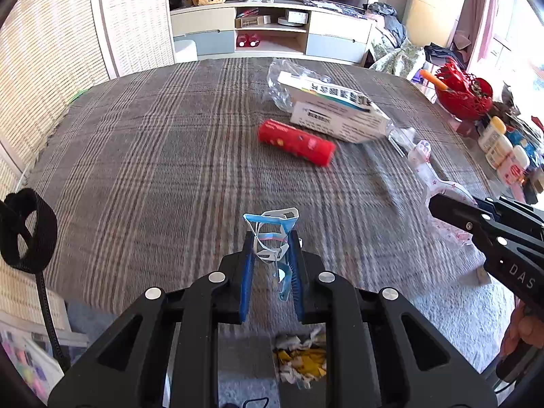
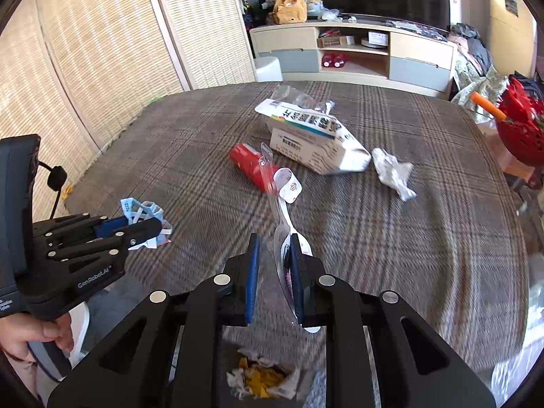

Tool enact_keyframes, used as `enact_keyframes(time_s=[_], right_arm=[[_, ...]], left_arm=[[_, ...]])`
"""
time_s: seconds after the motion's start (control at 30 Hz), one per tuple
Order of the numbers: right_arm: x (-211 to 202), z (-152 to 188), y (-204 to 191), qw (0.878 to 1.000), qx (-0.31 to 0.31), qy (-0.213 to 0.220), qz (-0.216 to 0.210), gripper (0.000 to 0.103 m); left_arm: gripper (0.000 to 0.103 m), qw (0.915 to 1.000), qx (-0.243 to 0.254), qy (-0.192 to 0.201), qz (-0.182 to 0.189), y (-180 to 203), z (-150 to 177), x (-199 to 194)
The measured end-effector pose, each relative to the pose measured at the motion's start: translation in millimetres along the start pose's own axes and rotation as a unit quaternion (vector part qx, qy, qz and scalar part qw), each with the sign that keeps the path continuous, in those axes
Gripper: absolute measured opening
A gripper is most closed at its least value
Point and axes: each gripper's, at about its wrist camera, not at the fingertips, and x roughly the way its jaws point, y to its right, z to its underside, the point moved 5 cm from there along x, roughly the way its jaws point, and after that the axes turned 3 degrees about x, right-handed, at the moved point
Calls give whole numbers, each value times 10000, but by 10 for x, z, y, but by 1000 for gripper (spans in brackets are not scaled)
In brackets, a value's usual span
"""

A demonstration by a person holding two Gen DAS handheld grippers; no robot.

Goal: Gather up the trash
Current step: 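Carry both items over the grey bin and open both tools to drop them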

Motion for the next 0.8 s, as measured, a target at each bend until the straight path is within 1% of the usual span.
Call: enact_keyframes(time_s=[0.23,0.4,0.57,0.63,0.8], right_arm=[[-421,463,-32,9996,268,22,2,18],[-550,902,-67,9991,426,-45,-41,18],[-415,1401,-10,9973,640,-347,-124,18],[-350,1550,19,9963,718,-463,-131,19],[-228,1749,-1,9951,782,-589,-145,19]], left_arm=[[18,9999,7,43,105,181,471,-425],[18,9998,93,-41,142,313,878,-544],[18,9991,89,-331,246,418,1373,-414],[18,9987,56,-415,278,432,1524,-349],[18,9973,25,-641,362,481,1851,-132]])
